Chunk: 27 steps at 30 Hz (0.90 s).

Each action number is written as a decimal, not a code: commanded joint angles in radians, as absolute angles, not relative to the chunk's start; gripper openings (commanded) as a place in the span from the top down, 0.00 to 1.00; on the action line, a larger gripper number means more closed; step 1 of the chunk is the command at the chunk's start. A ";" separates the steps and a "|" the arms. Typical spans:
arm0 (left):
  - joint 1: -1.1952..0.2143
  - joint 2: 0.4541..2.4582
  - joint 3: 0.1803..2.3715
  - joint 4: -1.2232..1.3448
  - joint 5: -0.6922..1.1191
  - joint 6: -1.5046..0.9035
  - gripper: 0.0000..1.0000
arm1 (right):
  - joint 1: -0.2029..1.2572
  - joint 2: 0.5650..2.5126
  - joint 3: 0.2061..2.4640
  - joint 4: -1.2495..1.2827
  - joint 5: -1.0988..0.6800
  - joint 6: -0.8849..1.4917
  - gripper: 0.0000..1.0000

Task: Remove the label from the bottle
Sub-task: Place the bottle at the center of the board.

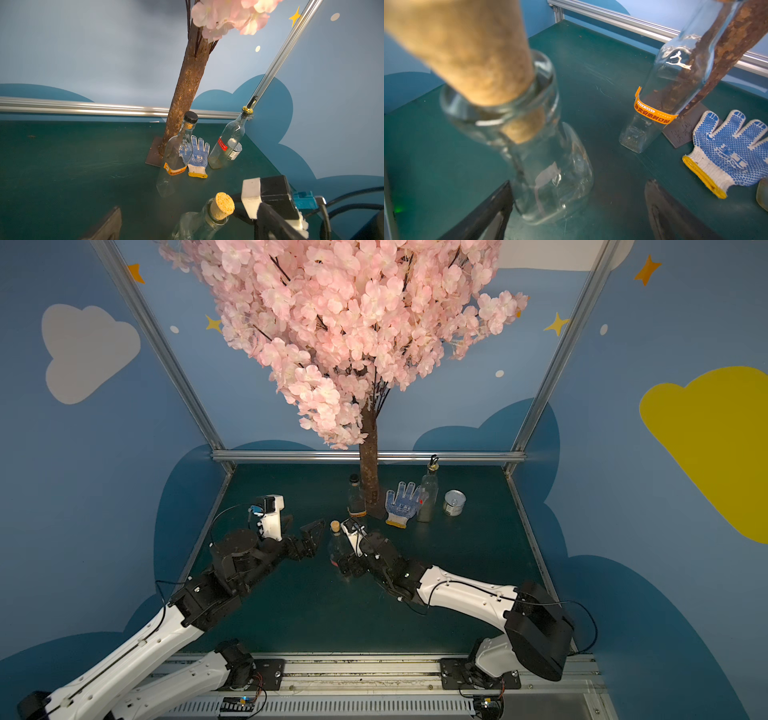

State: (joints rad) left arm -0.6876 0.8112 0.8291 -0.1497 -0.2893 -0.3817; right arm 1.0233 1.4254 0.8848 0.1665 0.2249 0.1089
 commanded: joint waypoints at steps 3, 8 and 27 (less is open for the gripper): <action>-0.665 0.814 0.813 -0.151 -0.215 -0.394 0.00 | 0.973 1.439 0.902 0.173 0.067 0.026 0.03; -0.658 0.823 0.803 -0.128 -0.180 -0.364 0.00 | 0.920 1.440 0.875 0.204 -0.060 0.007 0.03; -0.636 0.827 0.766 -0.077 -0.132 -0.350 0.00 | 0.862 1.532 0.833 0.362 -0.270 -0.013 0.03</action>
State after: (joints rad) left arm -0.6415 0.8265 0.7757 -0.1074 -0.1493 -0.3630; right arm 0.8745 1.5188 0.8532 0.2882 -0.2531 -0.0196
